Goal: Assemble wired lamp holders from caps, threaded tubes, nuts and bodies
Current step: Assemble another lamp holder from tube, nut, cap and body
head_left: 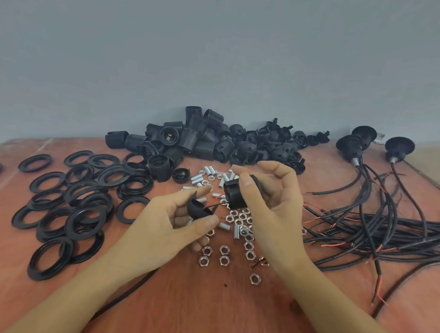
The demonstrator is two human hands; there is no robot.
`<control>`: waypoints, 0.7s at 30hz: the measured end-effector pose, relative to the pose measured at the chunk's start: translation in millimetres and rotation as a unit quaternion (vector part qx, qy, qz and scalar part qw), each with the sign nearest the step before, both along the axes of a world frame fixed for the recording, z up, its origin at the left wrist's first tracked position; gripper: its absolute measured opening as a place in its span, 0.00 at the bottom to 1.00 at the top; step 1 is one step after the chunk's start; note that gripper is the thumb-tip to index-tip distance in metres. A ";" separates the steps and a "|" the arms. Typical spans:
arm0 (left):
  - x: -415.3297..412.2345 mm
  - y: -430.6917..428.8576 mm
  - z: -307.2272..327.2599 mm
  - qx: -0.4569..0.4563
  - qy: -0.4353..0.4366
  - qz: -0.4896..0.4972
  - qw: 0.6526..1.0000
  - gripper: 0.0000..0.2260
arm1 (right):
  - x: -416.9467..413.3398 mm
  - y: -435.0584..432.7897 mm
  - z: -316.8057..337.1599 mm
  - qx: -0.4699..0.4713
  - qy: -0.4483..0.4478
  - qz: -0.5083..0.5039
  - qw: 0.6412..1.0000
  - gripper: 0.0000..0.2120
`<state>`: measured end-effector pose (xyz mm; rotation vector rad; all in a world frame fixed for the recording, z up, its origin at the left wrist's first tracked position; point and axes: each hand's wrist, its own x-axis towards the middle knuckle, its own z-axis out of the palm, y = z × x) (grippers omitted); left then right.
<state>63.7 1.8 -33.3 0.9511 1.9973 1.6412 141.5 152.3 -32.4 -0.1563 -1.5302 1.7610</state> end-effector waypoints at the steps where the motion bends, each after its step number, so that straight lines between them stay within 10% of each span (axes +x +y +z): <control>1: 2.2 0.5 0.0 -0.011 0.035 0.007 0.999 0.28 | 0.8 -1.0 0.0 0.015 -0.001 0.005 1.000 0.15; 7: 9.1 -0.6 -2.3 -0.078 0.327 0.029 0.941 0.33 | 2.5 -5.1 -6.9 0.055 -0.019 0.027 0.998 0.08; 21: 11.1 -0.8 -8.4 -0.084 0.325 0.022 0.942 0.34 | 0.8 -4.0 -8.4 0.127 -0.013 0.005 0.992 0.10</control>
